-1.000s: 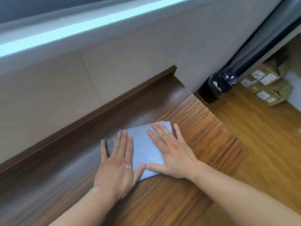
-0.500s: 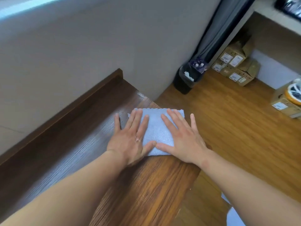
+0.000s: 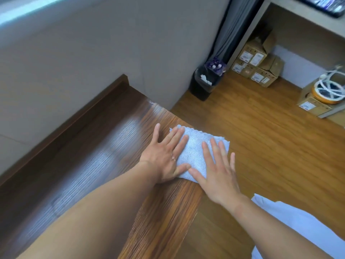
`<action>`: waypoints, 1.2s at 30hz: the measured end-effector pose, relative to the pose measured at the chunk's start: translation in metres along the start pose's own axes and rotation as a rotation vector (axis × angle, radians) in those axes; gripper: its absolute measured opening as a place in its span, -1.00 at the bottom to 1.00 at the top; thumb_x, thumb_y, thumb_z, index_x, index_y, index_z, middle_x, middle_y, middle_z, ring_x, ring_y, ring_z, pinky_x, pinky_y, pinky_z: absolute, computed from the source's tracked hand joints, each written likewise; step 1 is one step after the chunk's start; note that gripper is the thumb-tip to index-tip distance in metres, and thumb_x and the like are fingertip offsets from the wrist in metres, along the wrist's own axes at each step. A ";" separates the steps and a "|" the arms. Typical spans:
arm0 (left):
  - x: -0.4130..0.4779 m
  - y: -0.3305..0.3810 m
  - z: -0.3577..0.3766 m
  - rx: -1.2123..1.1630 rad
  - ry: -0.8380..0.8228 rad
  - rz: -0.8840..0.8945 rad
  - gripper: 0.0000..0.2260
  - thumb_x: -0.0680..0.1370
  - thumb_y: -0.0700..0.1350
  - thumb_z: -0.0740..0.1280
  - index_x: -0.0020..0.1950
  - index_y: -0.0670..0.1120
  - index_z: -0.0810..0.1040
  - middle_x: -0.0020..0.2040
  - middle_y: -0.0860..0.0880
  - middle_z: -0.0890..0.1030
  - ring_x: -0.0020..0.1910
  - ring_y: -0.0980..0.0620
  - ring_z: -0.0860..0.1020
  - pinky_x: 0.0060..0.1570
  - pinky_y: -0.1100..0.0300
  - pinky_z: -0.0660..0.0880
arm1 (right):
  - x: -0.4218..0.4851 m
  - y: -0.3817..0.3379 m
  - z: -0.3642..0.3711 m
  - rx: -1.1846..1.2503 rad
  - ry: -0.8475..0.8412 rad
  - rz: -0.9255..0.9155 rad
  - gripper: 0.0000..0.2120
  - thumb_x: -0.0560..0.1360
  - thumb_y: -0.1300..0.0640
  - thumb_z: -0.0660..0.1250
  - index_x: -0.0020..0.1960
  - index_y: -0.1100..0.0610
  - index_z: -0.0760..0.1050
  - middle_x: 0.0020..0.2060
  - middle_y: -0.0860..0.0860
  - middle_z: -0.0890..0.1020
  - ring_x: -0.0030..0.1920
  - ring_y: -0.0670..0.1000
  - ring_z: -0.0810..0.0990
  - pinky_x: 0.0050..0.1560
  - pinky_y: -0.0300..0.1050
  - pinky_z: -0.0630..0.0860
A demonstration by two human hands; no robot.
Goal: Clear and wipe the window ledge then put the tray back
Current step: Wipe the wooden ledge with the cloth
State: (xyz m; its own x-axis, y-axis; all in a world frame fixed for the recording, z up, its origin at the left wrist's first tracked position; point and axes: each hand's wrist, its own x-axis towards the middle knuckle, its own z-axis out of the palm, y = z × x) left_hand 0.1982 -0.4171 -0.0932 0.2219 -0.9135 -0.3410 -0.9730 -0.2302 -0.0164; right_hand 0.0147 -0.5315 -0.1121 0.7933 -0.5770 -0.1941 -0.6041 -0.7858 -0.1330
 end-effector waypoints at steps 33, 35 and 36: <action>-0.558 0.069 0.191 -0.268 -0.077 -0.464 -0.21 0.61 0.43 -0.19 0.58 -0.07 -0.42 0.56 -0.05 -0.48 0.55 -0.04 -0.45 0.44 -0.36 -0.44 | -0.385 -0.308 0.113 -0.116 -0.078 -0.562 -0.15 0.60 -0.38 0.00 0.62 0.25 0.18 0.62 0.28 0.12 0.63 0.33 0.01 0.51 0.40 0.16; -0.599 0.079 0.210 -0.295 -0.005 -0.520 -0.20 0.61 0.43 -0.15 0.63 -0.08 -0.28 0.62 -0.07 -0.36 0.61 -0.05 -0.33 0.47 -0.39 -0.36 | -0.409 -0.329 0.122 -0.122 -0.082 -0.636 -0.15 0.59 -0.37 0.04 0.61 0.26 0.19 0.62 0.28 0.12 0.63 0.34 0.02 0.50 0.41 0.17; -0.620 0.085 0.219 -0.311 0.013 -0.547 -0.19 0.62 0.43 -0.10 0.65 -0.10 -0.15 0.65 -0.09 -0.23 0.64 -0.08 -0.19 0.49 -0.42 -0.26 | -0.421 -0.339 0.126 -0.127 -0.085 -0.671 -0.15 0.59 -0.36 0.06 0.61 0.26 0.20 0.62 0.29 0.12 0.63 0.34 0.02 0.50 0.41 0.17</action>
State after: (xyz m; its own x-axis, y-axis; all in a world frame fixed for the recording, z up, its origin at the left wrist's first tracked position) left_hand -0.0358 0.2030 -0.0890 0.6847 -0.6397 -0.3493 -0.6550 -0.7503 0.0900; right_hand -0.1241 0.0056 -0.1082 0.9808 0.0587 -0.1860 0.0332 -0.9900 -0.1375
